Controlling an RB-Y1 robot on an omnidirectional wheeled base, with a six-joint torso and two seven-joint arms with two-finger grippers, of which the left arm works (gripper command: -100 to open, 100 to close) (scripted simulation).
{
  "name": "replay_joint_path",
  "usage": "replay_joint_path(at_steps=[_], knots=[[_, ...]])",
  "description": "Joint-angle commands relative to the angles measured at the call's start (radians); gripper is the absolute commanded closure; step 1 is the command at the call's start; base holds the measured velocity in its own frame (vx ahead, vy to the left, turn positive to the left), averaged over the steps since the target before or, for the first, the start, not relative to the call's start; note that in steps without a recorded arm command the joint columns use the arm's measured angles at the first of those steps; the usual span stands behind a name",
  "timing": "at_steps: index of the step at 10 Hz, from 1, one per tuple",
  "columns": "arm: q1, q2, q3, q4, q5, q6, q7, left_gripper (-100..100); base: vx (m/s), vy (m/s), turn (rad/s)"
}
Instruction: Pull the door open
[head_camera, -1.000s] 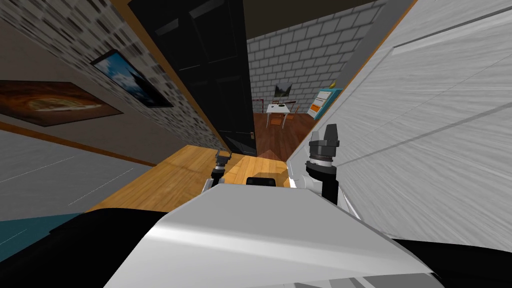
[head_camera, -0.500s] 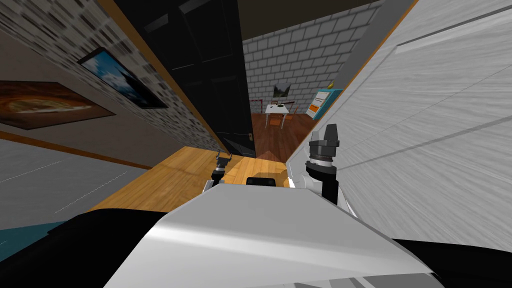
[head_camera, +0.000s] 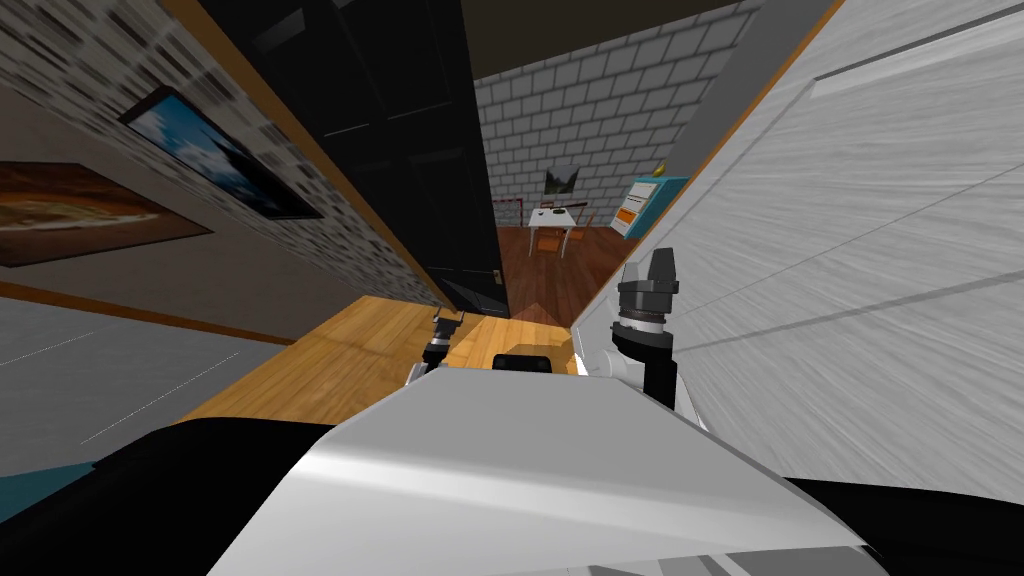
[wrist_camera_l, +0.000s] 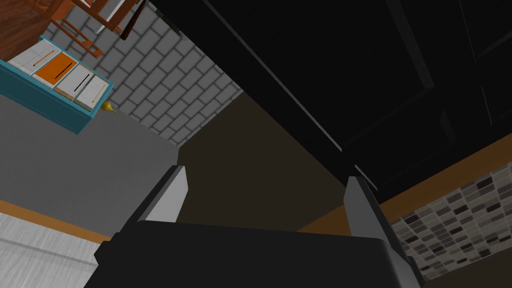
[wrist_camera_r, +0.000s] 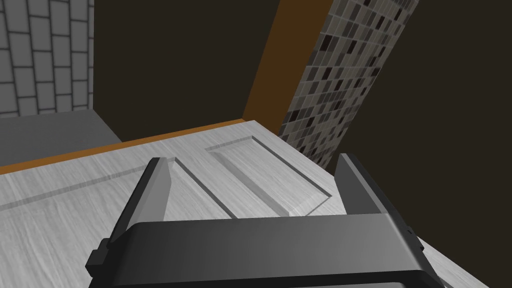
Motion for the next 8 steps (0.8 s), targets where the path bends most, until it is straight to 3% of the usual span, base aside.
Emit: replay_joint_path(at_steps=[1,8], knots=[[-0.003,-0.002,0.014,0.027,-0.018,-0.015,-0.05,-100,0.114,-0.045,-0.032],[-0.016,-0.011,0.056,0.115,-0.071,-0.059,-0.214,-100,0.077,-0.027,-0.02]])
